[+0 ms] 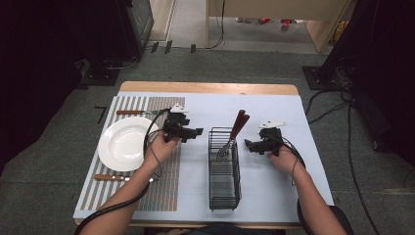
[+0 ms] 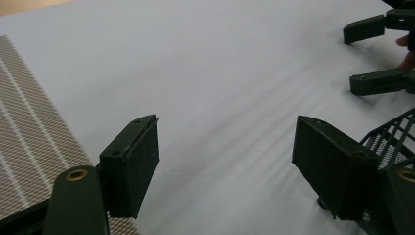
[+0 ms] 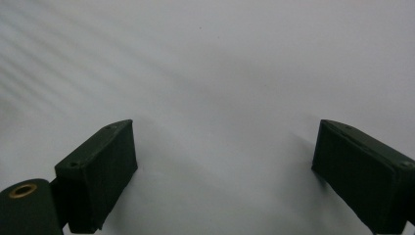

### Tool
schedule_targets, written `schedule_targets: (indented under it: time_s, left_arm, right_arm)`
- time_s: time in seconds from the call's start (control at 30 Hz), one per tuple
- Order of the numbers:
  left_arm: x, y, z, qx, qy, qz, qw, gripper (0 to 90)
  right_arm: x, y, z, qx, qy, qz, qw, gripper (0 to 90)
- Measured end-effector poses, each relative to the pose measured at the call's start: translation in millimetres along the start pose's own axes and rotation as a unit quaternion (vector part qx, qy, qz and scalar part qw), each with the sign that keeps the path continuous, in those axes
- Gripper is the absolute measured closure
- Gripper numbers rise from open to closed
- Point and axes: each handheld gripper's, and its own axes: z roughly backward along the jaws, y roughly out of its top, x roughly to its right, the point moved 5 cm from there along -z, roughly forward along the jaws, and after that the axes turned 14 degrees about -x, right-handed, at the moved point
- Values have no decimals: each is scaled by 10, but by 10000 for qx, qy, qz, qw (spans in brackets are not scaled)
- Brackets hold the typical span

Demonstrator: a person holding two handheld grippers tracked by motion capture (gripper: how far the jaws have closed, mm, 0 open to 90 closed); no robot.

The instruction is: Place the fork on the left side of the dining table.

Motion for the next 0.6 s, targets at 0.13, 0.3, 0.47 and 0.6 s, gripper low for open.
schedule_targets:
  time_s: [0.13,0.3,0.47,0.6]
  left_arm:
    - [93,-41,-122,-171,-35,-104,9998,257]
    - [174,-105,-285,-312,-84,-168,9993,256]
    - [183,-133,-406,-407,-9,-159,9990,249]
    - [192,-144,-433,-423,-16,-287,9987,216]
  right_arm:
    - [-2,0,1,-5,1,-9,10000,85]
    - [-1,0,1,-6,0,-8,10000,85]
    - [-2,0,1,-5,2,-13,10000,85]
    - [-1,0,0,-3,0,-6,10000,85]
